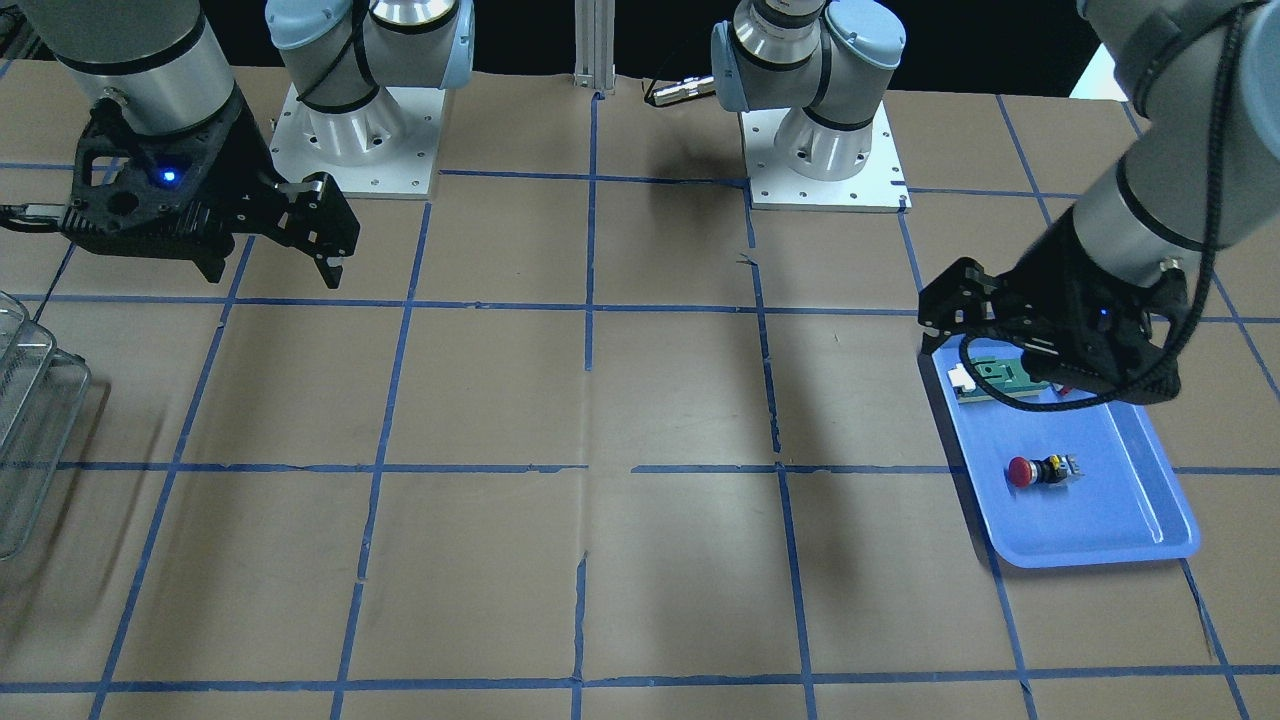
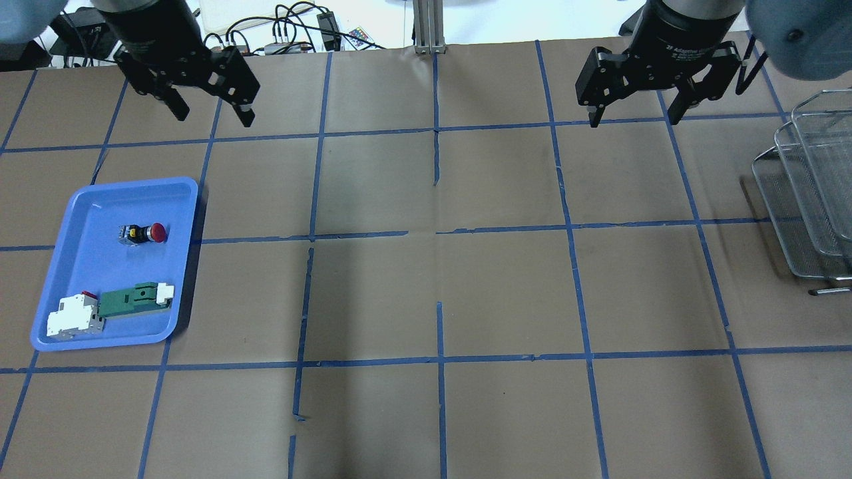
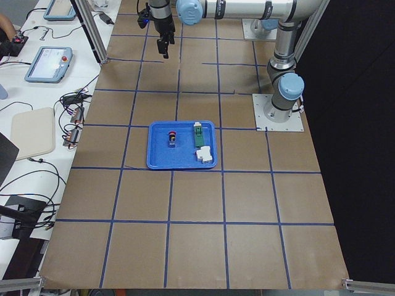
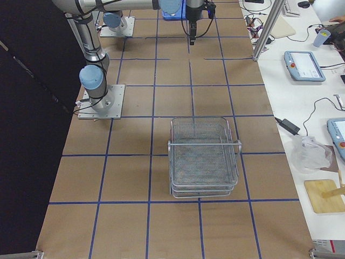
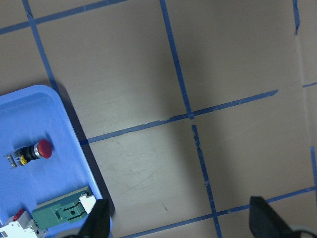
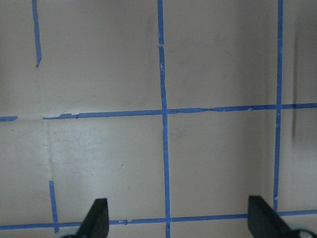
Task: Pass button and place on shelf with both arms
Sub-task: 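Move the left gripper down over the red push button in the blue tray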
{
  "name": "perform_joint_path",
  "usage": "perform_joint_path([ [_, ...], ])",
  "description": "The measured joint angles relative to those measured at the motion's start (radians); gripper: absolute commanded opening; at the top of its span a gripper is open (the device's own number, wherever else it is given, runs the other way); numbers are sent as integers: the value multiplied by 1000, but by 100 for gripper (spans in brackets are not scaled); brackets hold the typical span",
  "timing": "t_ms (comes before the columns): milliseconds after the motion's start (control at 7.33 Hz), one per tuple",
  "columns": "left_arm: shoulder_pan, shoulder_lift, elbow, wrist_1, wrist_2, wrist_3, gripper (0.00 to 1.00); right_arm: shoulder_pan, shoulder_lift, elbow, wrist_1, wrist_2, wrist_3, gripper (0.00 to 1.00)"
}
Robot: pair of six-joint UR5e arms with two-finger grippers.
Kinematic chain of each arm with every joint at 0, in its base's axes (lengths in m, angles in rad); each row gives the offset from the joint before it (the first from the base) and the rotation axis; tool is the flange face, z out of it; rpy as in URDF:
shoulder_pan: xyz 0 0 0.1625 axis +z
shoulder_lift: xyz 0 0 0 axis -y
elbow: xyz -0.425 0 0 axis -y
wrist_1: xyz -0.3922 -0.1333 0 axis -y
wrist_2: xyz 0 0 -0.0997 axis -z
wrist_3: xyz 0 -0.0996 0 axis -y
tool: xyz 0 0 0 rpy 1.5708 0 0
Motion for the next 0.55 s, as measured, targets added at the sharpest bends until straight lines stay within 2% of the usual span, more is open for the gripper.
perform_joint_path([
  [273, 103, -49, -18, 45, 9, 276, 100, 0, 0, 2, -1, 0, 1, 100],
  [545, 202, -100, -83, 186, 13, 567, 100, 0, -1, 3, -1, 2, 4, 100],
])
